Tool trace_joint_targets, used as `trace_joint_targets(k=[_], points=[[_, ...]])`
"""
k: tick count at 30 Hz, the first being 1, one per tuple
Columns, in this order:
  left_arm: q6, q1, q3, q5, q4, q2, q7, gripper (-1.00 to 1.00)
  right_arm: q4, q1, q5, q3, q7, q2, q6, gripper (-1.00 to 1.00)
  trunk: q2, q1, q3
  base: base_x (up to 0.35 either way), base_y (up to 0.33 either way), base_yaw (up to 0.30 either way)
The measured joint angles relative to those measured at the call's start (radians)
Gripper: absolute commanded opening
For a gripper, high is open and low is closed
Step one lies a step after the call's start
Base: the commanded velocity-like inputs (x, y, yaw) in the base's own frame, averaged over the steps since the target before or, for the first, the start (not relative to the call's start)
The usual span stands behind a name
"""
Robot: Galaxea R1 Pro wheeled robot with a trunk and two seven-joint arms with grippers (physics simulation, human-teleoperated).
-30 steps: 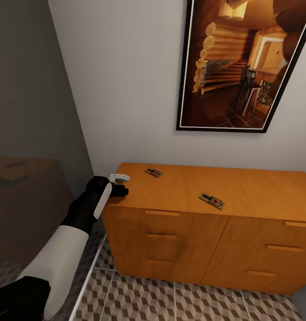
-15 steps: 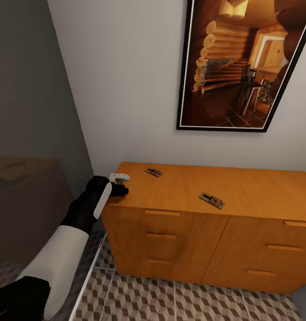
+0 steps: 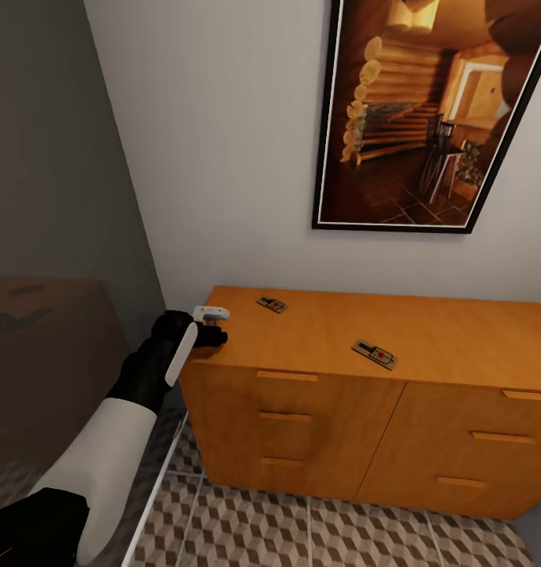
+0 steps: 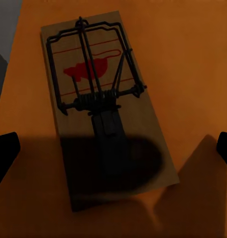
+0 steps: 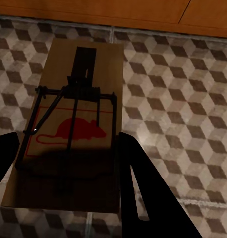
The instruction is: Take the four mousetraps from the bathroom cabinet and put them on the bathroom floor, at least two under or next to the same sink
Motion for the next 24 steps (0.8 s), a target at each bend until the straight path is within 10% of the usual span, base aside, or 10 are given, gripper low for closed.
trace_joint_targets(k=[11,12,24], points=[[0.000,0.002,0.000,-0.001,-0.003,0.000,0.000,1.00,0.000,0.000,0.000,0.000,0.000,-0.001,0.000,-1.00,0.000,0.000,0.000,0.000,0.000,0.000],[-0.001,0.003,0.000,-0.002,-0.004,0.000,0.000,-1.00,0.000,0.000,0.000,0.000,0.000,-0.001,0.000,-1.00,0.000,0.000,0.000,0.000,0.000,0.000],[-0.001,0.005,0.001,0.001,-0.007,0.002,0.002,-1.00,0.000,0.000,0.000,0.000,0.000,-0.001,0.000,-1.00,0.000,0.000,0.000,0.000,0.000,0.000]])
